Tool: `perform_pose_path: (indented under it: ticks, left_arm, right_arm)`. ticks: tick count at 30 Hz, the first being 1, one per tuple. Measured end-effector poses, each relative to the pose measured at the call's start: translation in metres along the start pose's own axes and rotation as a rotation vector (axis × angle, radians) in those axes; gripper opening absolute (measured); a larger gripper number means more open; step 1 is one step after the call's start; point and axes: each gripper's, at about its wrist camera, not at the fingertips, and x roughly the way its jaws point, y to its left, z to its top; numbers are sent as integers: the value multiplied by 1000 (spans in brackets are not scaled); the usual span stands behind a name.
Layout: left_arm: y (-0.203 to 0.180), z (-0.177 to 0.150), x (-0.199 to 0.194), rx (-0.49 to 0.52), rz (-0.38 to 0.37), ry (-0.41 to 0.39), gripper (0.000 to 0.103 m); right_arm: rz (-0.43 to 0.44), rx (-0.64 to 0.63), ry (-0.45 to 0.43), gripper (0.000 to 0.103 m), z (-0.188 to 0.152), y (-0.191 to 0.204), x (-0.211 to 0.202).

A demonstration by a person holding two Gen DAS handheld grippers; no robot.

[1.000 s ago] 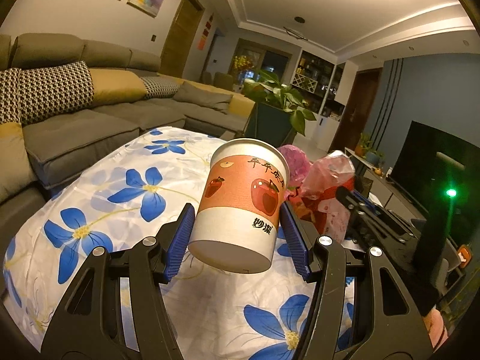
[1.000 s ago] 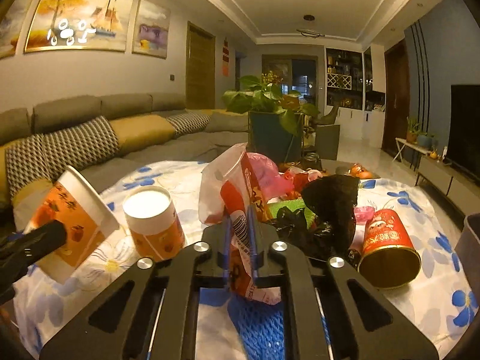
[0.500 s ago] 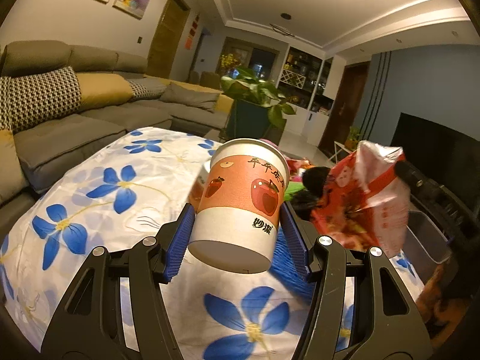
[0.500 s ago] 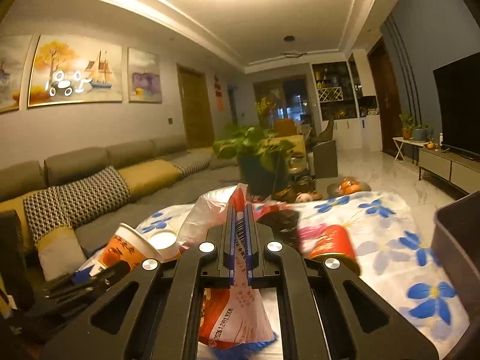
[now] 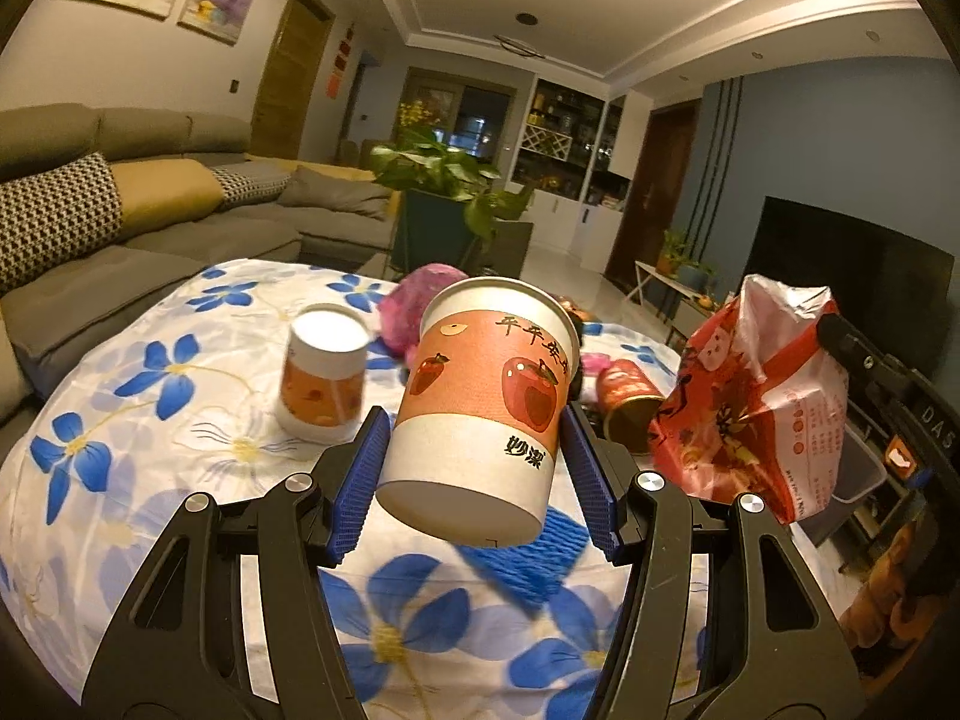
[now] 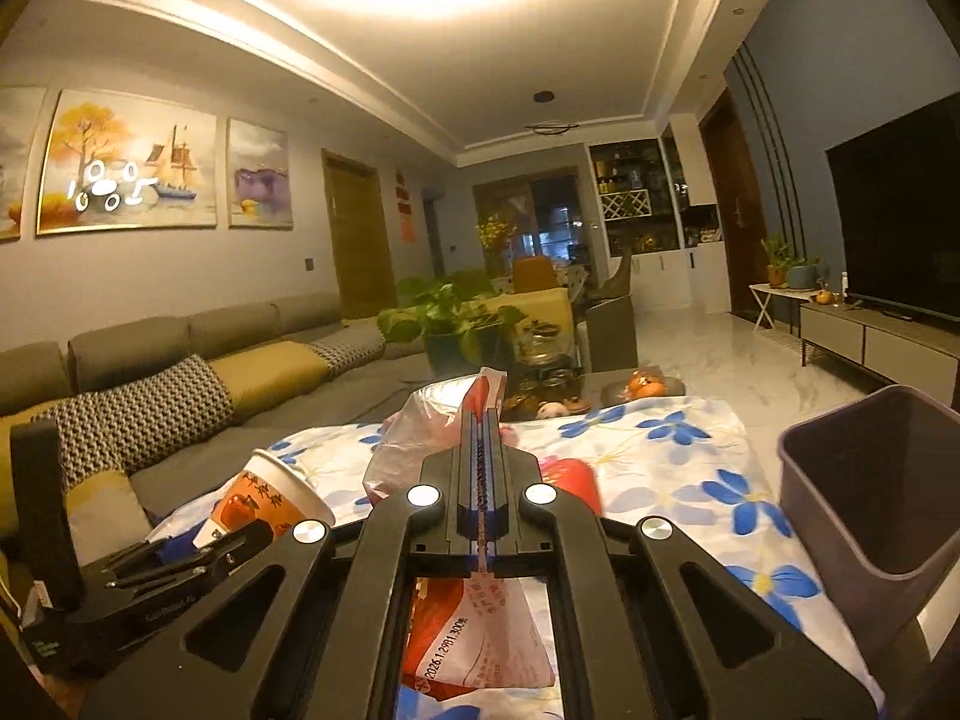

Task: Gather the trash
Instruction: 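Carry the apple cup and snack bag over the grey bin and release both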

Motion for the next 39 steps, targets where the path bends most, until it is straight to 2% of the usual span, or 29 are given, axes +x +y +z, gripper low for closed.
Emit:
perform_pose_path:
  ticks: [10, 19, 33, 39]
  left_arm:
    - [-44, 3, 11, 59, -66, 8, 57]
    - [-102, 10, 29, 112, -169, 5, 57]
    - [-219, 13, 75, 181, -363, 7, 57]
    - [-264, 10, 97, 196, -443, 17, 57]
  right_arm:
    - [-87, 7, -38, 2, 9, -38, -25]
    - [-188, 18, -75, 2, 20, -82, -44]
    - [-449, 11, -147, 2, 30, -171, -74]
    - [-516, 29, -148, 2, 30, -207, -75]
